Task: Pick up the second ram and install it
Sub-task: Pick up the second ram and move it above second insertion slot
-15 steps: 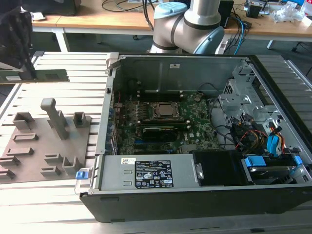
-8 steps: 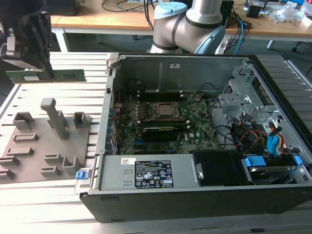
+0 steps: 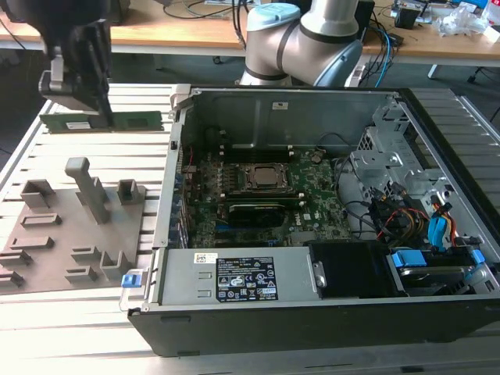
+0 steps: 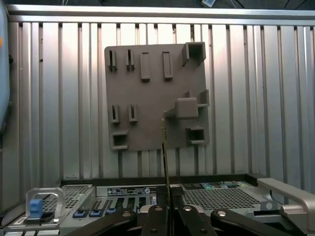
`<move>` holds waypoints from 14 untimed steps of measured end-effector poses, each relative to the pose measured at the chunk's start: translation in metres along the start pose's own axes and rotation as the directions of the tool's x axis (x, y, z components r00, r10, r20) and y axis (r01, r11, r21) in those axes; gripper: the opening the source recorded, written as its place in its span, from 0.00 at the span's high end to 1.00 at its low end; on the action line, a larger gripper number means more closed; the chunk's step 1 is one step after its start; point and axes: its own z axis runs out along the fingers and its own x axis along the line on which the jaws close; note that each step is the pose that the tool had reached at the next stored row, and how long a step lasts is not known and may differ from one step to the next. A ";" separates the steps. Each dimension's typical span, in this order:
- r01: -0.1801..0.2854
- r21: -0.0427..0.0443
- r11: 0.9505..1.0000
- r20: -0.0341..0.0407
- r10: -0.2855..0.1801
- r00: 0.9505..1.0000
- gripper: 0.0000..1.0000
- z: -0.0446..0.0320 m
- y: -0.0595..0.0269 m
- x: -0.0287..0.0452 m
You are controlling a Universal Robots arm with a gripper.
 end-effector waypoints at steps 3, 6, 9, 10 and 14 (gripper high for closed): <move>0.000 -0.001 1.000 0.000 0.000 1.000 0.86 -0.0007 -0.0157 -0.0003; 0.000 -0.001 1.000 0.000 0.000 1.000 0.86 -0.0014 -0.0292 -0.0006; 0.000 -0.002 1.000 0.000 0.000 1.000 0.86 -0.0022 -0.0468 -0.0009; 0.000 -0.003 1.000 0.000 0.000 1.000 0.86 -0.0024 -0.0520 -0.0011; 0.000 -0.003 1.000 0.000 0.000 1.000 0.86 -0.0033 -0.0692 -0.0014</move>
